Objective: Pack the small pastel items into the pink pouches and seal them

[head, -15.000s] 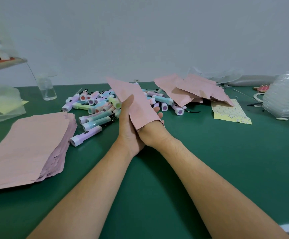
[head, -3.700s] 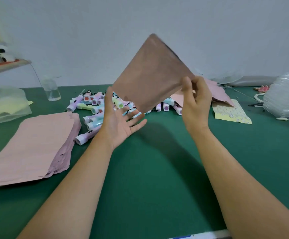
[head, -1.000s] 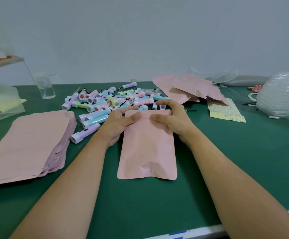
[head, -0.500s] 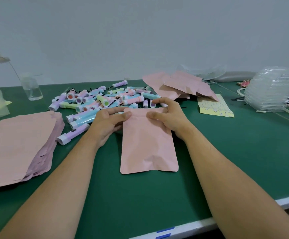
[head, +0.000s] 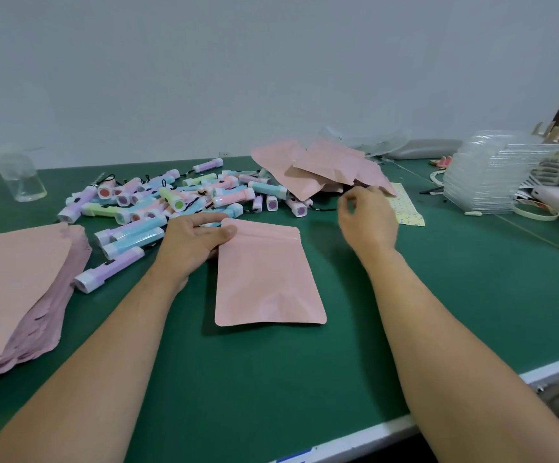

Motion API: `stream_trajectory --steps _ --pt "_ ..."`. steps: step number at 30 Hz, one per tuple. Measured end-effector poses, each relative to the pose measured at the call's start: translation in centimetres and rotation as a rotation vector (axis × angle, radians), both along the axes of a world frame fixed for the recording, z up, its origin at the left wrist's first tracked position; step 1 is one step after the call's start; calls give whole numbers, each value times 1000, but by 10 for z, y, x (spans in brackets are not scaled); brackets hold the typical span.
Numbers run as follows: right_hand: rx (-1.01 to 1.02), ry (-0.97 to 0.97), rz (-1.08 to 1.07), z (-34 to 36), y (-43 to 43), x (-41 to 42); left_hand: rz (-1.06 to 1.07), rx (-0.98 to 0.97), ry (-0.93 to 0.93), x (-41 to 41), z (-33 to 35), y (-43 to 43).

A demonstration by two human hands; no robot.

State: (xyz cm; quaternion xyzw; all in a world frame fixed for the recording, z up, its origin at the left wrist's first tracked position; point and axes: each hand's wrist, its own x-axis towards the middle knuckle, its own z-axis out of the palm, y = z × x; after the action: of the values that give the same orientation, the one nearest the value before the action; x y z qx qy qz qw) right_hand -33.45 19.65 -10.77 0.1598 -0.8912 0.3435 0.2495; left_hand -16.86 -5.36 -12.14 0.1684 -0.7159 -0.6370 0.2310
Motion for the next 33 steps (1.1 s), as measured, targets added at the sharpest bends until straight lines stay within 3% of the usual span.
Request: stream_trajectory --steps 6,10,17,24,33 --pt "193 21 -246 -2 52 -37 10 -55 -31 -3 0 2" --pt "320 -102 -289 -6 53 -48 38 -85 -52 -5 1 5" --pt "603 -93 -300 -10 39 -55 86 -89 -70 -6 3 12" --pt "585 -114 -296 -8 36 -64 97 -101 -89 -4 5 14" --pt "413 -230 -276 -10 39 -73 98 -110 -94 -2 5 16"
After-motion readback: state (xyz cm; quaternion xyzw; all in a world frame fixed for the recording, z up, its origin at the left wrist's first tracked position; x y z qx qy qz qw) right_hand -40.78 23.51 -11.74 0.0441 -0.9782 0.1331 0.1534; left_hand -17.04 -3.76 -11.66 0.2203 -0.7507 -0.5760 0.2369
